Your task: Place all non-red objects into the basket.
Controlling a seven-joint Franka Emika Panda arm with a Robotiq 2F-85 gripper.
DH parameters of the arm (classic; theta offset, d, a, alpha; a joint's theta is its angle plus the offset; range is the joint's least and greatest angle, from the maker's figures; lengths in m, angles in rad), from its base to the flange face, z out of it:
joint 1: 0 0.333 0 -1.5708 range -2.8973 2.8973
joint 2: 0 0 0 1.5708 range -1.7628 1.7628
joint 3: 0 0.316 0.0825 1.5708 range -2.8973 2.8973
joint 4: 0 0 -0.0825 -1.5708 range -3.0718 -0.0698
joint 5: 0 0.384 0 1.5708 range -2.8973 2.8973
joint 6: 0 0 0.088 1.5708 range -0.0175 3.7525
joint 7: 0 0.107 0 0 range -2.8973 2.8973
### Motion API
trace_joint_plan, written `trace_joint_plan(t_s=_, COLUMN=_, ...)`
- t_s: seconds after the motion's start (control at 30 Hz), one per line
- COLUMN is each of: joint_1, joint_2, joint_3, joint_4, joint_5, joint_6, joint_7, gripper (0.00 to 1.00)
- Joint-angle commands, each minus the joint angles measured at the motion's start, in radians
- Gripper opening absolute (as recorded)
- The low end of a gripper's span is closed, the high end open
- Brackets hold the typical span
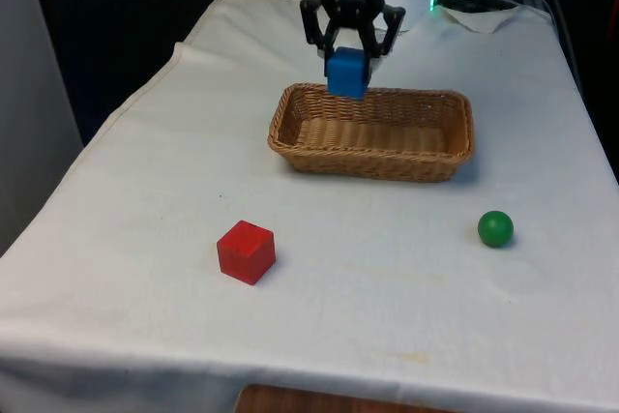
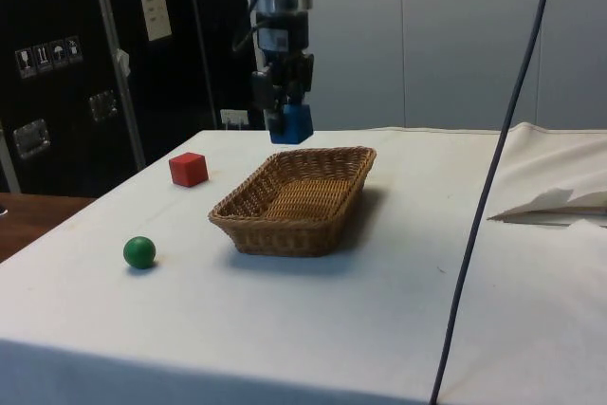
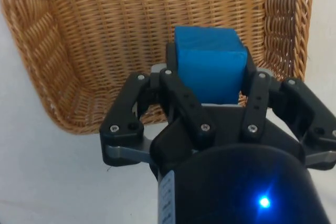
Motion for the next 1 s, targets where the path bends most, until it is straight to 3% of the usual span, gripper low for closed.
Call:
trace_joint_plan(t_s=0.0, joint_1=-0.001, joint_2=-0.009, joint_3=-0.003, joint_4=-0.029, joint_5=-0.002, joint_6=0.038, joint_7=-0.004, gripper=0.0)
trace_joint_plan(t_s=0.07, joint_1=-0.002, joint_2=-0.011, joint_3=-0.005, joint_4=-0.062, joint_5=-0.002, joint_6=0.078, joint_7=-0.009, gripper=0.0)
trace_joint_plan(t_s=0.1, joint_1=-0.001, joint_2=-0.004, joint_3=-0.004, joint_4=-0.047, joint_5=0.0, joint_6=0.056, joint_7=-0.007, gripper=0.0)
trace_joint_plan(t_s=0.37, joint_1=-0.004, joint_2=-0.003, joint_3=-0.005, joint_4=-0.144, joint_5=0.001, joint_6=0.202, joint_7=-0.009, gripper=0.0)
trace_joint_plan(t_s=0.4, joint_1=-0.003, joint_2=-0.003, joint_3=-0.005, joint_4=-0.138, joint_5=0.0, joint_6=0.183, joint_7=-0.008, gripper=0.0)
trace_joint_plan(t_s=0.57, joint_1=-0.003, joint_2=0.013, joint_3=-0.005, joint_4=-0.18, joint_5=0.001, joint_6=0.278, joint_7=-0.007, gripper=0.0)
trace_joint_plan(t_s=0.97, joint_1=-0.008, joint_2=0.079, joint_3=0.003, joint_4=-0.191, joint_5=0.011, joint_6=0.365, joint_7=-0.008, gripper=0.0)
